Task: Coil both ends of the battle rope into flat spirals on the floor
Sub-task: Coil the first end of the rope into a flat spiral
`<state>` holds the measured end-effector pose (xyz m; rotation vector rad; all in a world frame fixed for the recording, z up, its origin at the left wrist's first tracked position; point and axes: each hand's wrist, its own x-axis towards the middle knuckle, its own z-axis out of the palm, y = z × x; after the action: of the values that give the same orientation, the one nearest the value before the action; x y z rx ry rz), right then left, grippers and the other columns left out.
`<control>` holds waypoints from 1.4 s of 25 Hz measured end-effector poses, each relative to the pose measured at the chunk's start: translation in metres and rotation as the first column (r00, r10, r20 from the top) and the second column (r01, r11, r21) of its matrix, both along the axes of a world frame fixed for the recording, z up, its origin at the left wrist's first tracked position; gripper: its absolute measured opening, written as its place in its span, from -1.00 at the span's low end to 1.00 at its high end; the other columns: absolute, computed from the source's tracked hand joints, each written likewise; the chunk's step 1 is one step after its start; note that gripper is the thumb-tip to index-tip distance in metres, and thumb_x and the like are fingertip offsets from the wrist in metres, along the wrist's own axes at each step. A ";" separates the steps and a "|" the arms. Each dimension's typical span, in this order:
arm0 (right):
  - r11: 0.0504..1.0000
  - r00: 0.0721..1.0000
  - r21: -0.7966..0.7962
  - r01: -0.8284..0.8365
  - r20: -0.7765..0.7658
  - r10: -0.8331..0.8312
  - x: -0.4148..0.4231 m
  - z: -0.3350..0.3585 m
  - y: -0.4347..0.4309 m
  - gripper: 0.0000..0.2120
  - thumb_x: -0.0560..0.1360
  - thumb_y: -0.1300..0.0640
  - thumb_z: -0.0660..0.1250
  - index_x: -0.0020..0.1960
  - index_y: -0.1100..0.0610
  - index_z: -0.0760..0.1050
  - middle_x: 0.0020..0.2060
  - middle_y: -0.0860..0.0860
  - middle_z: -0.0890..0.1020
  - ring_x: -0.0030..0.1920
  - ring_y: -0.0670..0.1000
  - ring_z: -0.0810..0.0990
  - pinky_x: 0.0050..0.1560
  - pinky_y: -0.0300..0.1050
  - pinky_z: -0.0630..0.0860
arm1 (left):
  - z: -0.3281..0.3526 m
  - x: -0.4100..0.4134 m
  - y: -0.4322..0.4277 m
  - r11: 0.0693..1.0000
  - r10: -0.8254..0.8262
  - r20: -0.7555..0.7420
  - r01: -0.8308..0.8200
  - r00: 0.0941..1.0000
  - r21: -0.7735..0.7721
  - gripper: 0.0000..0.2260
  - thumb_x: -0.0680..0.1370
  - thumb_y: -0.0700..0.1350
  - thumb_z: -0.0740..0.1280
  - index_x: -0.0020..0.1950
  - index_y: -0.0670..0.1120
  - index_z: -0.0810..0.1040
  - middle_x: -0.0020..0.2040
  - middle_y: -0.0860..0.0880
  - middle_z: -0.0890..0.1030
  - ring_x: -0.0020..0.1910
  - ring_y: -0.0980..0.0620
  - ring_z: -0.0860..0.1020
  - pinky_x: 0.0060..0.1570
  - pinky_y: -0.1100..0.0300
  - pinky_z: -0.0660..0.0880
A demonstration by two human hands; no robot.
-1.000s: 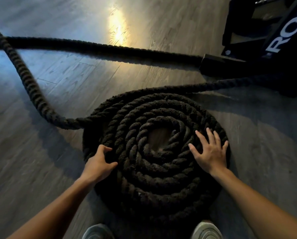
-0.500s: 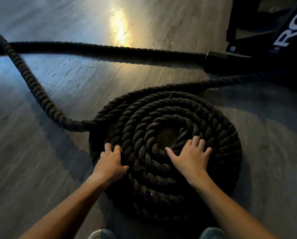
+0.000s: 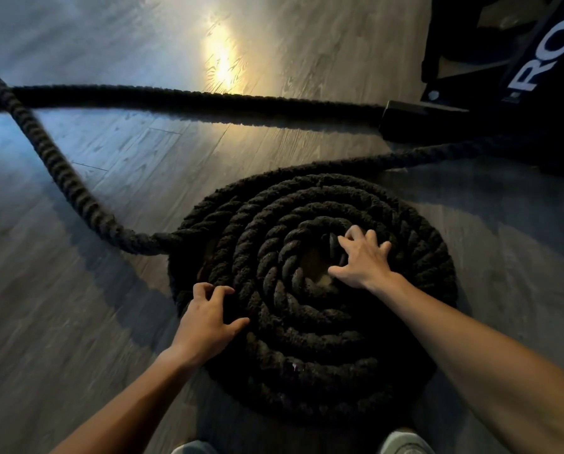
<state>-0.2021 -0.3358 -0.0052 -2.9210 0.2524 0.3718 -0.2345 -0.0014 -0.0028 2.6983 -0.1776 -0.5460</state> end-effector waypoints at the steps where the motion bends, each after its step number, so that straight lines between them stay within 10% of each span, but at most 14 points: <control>1: 0.999 0.998 -0.006 -0.037 -0.044 0.037 0.006 0.001 -0.004 -0.34 0.39 -0.28 0.38 0.37 0.05 0.44 0.27 0.00 0.29 0.25 0.17 0.28 0.21 0.26 0.28 | -0.002 -0.001 0.000 1.000 -0.013 0.020 0.013 1.000 0.002 -0.35 0.43 0.27 0.46 0.44 0.08 0.38 0.40 -0.08 0.22 0.30 -0.15 0.44 0.33 0.00 0.45; 7: 0.987 0.989 0.155 0.041 0.137 -0.062 -0.030 0.010 -0.013 -0.23 0.40 -0.38 0.39 0.46 0.05 0.41 0.34 0.01 0.42 0.37 0.14 0.36 0.26 0.22 0.35 | 0.016 0.020 0.010 0.942 -0.261 -0.038 0.264 0.964 0.206 0.02 0.05 0.64 0.31 0.44 0.22 0.32 0.28 -0.01 0.27 0.28 -0.09 0.35 0.25 -0.02 0.48; 14: 0.876 0.867 0.011 0.483 0.136 -0.480 -0.169 -0.034 0.006 -0.26 0.48 -0.50 -0.08 0.59 -0.23 0.03 0.62 0.12 -0.11 0.57 0.31 -0.17 0.36 0.55 0.10 | 0.035 0.076 0.015 0.467 -0.793 -0.063 0.673 0.605 0.574 0.04 0.16 0.71 0.02 0.51 0.18 0.22 0.63 -0.08 0.02 0.61 -0.12 -0.04 0.45 -0.11 0.20; 18: 0.900 0.887 -0.005 0.435 0.171 -0.428 -0.153 -0.033 -0.012 -0.25 0.47 -0.50 -0.06 0.58 -0.22 0.07 0.61 0.14 -0.08 0.58 0.29 -0.15 0.32 0.49 0.24 | 0.017 0.068 0.019 0.500 -0.760 -0.070 0.650 0.646 0.572 0.08 0.27 0.69 -0.19 0.60 0.05 0.15 0.64 -0.04 0.09 0.61 -0.06 -0.20 0.38 -0.15 0.28; 24: 0.942 0.937 0.011 0.335 0.098 -0.335 -0.114 -0.027 -0.088 -0.31 0.44 -0.52 -0.07 0.53 -0.38 -0.05 0.61 -0.03 -0.23 0.59 0.12 -0.25 0.44 0.43 0.08 | 0.011 0.052 -0.024 0.529 -0.826 0.156 0.649 0.542 0.548 0.00 0.29 0.67 -0.01 0.32 -0.07 0.54 0.24 -0.07 0.58 0.35 -0.23 0.46 0.31 -0.30 0.32; 28: 0.961 0.960 0.015 0.275 0.058 -0.276 -0.091 -0.021 -0.139 -0.38 0.47 -0.48 -0.07 0.51 -0.41 -0.02 0.60 -0.11 -0.25 0.59 0.05 -0.26 0.46 0.41 0.05 | 0.010 0.041 -0.067 0.567 -0.821 0.287 0.651 0.493 0.505 -0.08 0.27 0.67 0.06 0.13 -0.10 0.58 -0.03 -0.08 0.58 0.00 -0.22 0.48 0.12 -0.21 0.37; 35: 0.855 0.859 0.101 0.509 0.005 -0.512 -0.074 -0.013 -0.118 -0.51 0.62 -0.29 -0.08 0.55 -0.35 0.03 0.63 -0.01 -0.18 0.60 0.13 -0.21 0.49 0.41 -0.15 | 0.006 0.048 -0.074 0.740 -0.673 0.371 0.590 0.640 0.324 -0.30 0.36 0.63 0.07 0.04 0.05 0.52 0.00 0.02 0.50 0.05 -0.10 0.46 0.05 -0.07 0.40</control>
<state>-0.2764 -0.4540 -0.0182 -2.6194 0.9517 0.2398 -0.1864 -0.0750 0.0035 2.8385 -1.3213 -0.0541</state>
